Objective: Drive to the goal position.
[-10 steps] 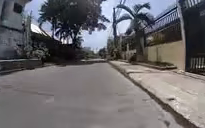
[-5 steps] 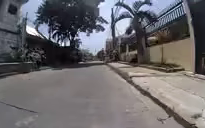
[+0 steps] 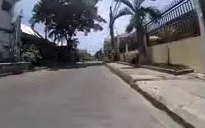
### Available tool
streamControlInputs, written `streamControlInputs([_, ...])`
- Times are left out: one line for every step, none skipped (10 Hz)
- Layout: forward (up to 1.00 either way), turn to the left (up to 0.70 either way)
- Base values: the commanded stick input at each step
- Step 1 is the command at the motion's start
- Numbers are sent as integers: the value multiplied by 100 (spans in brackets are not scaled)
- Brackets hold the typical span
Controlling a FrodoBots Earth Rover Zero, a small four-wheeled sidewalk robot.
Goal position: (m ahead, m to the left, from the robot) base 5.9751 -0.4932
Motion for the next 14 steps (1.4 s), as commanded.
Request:
streamControlInputs([100,0])
streamControlInputs([100,0])
streamControlInputs([100,0])
streamControlInputs([100,0])
streamControlInputs([100,0])
streamControlInputs([100,0])
streamControlInputs([100,0])
streamControlInputs([100,0])
streamControlInputs([100,0])
streamControlInputs([100,0])
streamControlInputs([100,0])
streamControlInputs([100,0])
streamControlInputs([100,0])
streamControlInputs([100,0])
